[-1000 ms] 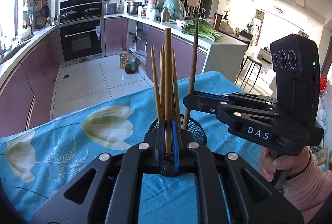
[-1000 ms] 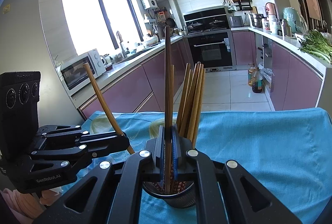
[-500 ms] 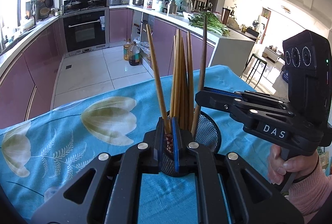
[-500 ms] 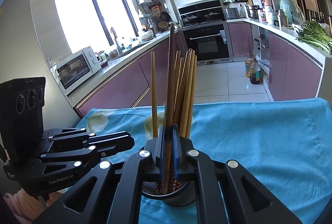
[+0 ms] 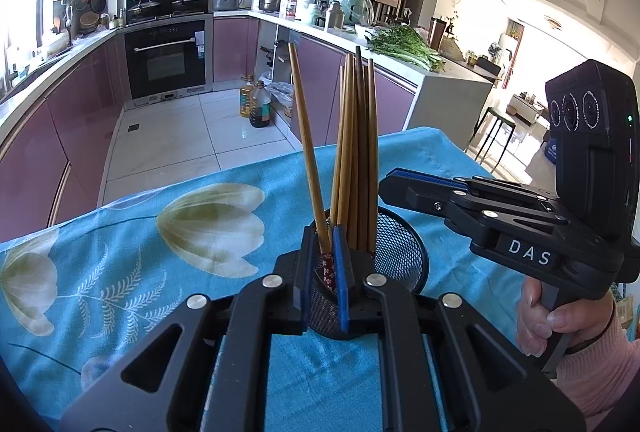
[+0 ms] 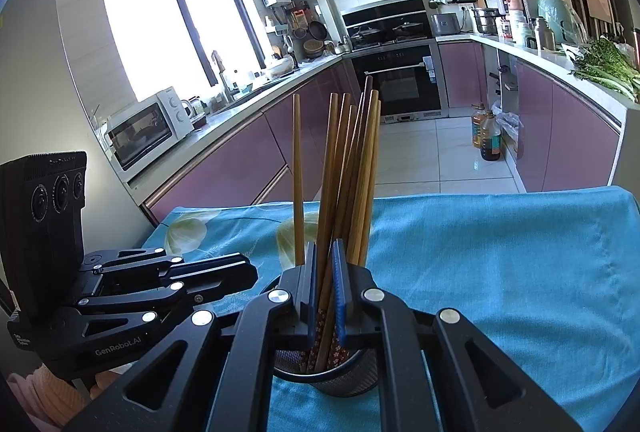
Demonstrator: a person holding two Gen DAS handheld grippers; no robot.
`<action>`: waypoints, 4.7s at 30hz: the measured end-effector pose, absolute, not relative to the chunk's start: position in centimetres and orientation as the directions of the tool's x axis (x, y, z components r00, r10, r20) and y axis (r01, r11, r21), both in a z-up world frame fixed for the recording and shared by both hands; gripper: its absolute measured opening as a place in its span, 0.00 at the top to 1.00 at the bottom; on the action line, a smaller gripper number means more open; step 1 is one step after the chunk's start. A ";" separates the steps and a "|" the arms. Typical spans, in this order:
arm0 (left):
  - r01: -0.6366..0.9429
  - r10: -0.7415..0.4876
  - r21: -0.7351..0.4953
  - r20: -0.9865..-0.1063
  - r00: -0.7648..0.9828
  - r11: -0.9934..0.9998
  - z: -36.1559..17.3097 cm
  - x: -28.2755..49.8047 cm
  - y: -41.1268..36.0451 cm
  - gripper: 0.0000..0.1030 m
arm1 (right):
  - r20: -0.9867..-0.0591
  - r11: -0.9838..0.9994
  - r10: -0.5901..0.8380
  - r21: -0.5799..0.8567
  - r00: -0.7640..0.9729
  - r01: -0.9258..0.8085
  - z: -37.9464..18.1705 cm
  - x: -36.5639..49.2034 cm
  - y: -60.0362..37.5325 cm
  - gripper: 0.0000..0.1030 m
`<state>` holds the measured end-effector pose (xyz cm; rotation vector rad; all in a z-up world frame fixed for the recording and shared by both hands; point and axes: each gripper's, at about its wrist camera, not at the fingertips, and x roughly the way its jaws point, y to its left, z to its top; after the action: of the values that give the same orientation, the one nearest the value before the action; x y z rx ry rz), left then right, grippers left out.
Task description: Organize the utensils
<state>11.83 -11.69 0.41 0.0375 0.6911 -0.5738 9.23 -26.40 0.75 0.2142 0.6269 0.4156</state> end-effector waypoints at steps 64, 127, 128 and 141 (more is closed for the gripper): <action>0.027 -0.029 -0.013 -0.236 0.971 1.000 1.8 -3.3 -0.4 0.06 | -0.279 0.977 0.209 0.091 0.937 -0.190 0.3 -2.0 -21.4 0.06; 0.023 -0.025 -0.012 -0.232 0.972 1.000 1.8 -3.2 -0.2 0.06 | -0.268 0.977 0.209 0.099 0.940 -0.189 0.2 -2.0 -21.1 0.06; 0.022 -0.024 -0.012 -0.232 0.972 1.000 1.8 -3.2 -0.2 0.06 | -0.268 0.977 0.210 0.099 0.940 -0.190 0.2 -2.0 -21.2 0.06; 0.019 -0.021 -0.010 -0.230 0.973 1.000 2.0 -3.0 -0.2 0.06 | -0.264 0.978 0.203 0.100 0.943 -0.183 0.4 -2.1 -20.9 0.06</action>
<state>-3.00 -0.21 1.99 -0.0081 0.2322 -0.0203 -2.14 -20.91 0.37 0.0744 0.2767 0.1971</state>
